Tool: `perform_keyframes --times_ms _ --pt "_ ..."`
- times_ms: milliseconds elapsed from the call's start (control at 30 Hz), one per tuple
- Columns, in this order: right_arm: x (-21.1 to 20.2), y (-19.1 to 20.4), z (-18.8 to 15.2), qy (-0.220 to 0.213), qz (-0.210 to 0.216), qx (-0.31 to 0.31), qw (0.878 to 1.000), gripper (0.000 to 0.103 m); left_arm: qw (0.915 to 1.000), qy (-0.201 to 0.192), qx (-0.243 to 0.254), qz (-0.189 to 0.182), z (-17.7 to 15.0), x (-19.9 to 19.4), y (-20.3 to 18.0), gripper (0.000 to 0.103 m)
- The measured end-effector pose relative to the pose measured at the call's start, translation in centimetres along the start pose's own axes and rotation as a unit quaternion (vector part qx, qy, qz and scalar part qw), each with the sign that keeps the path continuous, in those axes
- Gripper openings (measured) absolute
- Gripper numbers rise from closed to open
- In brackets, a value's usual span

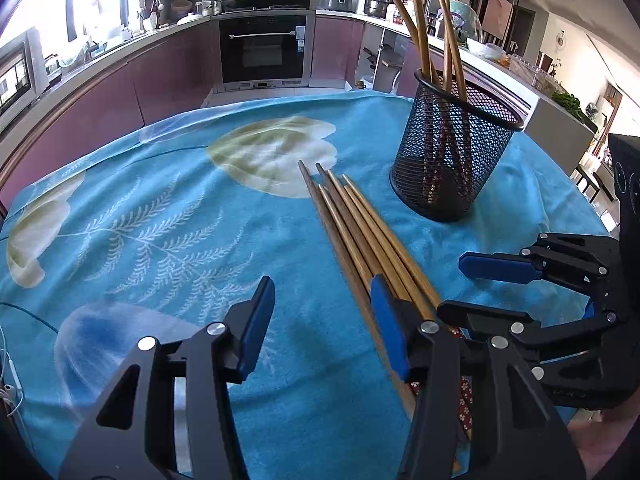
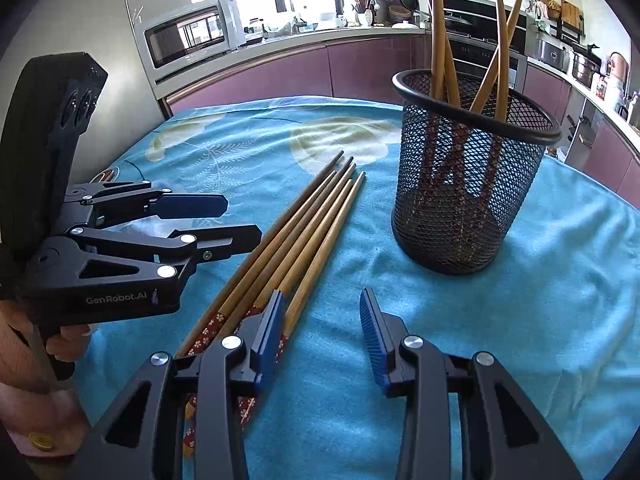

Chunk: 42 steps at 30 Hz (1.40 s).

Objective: Organize utensils
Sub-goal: 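Move both open tools back to the remaining chopsticks, then close the left tool on a chopstick while the right tool grasps another chopstick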

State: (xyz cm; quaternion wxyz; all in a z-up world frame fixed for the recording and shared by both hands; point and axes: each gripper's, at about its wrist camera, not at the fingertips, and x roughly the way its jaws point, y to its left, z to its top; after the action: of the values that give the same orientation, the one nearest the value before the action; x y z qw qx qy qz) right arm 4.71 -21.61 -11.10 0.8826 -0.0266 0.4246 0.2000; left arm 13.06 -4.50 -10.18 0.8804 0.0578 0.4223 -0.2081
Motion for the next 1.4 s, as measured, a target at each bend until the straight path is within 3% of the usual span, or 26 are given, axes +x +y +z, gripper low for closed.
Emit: perform_keyframes --times_ms 800,1133,1400 --pt "0.0 -1.0 -0.2 0.004 -0.001 0.011 1.0 0.035 0.9998 0.02 0.003 0.008 0.8 1.7 0.3 0.049" --pt "0.6 -1.3 0.6 0.004 -0.012 0.011 1.0 0.026 0.9995 0.024 0.009 -0.016 0.9 1.8 -0.2 0.024" --pt "1.3 -1.3 1.3 0.003 -0.013 0.013 1.0 0.025 0.9994 0.033 -0.007 -0.012 2.2 3.1 0.5 0.023"
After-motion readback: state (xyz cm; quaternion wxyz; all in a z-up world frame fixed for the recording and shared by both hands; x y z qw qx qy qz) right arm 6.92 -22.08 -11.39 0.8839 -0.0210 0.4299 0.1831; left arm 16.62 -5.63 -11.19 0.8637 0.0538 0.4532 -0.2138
